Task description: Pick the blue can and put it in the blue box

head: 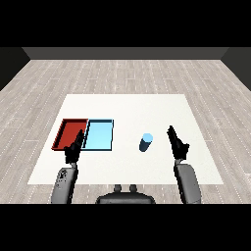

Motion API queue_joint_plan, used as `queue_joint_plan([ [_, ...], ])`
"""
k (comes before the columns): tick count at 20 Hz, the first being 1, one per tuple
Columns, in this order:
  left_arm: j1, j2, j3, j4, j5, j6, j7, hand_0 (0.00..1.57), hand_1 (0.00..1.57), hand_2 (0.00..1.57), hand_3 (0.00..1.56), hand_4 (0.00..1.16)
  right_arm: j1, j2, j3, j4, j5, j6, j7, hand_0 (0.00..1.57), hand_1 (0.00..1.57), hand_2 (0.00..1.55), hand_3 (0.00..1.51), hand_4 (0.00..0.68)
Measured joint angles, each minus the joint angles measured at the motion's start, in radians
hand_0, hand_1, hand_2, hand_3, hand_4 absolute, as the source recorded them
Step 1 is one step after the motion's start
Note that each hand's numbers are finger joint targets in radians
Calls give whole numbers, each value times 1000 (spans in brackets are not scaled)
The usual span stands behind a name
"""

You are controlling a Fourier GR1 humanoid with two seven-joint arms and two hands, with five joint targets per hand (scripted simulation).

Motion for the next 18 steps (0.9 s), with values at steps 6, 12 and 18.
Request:
queue_joint_plan([
  [6, 3, -37, -1, 20, 5, 9, -21, 0, 0, 0, 0, 0, 21, 75, 54, 29, 48, -44, 42, 0, 0, 0, 0, 0],
  [12, 14, -79, 14, -30, 47, -4, -249, 0, 0, 0, 0, 0, 29, 126, 106, 16, -21, 26, -178, 0, 0, 0, 0, 0],
  [18, 4, -83, 33, 22, 61, -17, -365, 0, 0, 0, 0, 0, 48, 128, 112, 43, -46, 66, -280, 0, 0, 0, 0, 0],
])
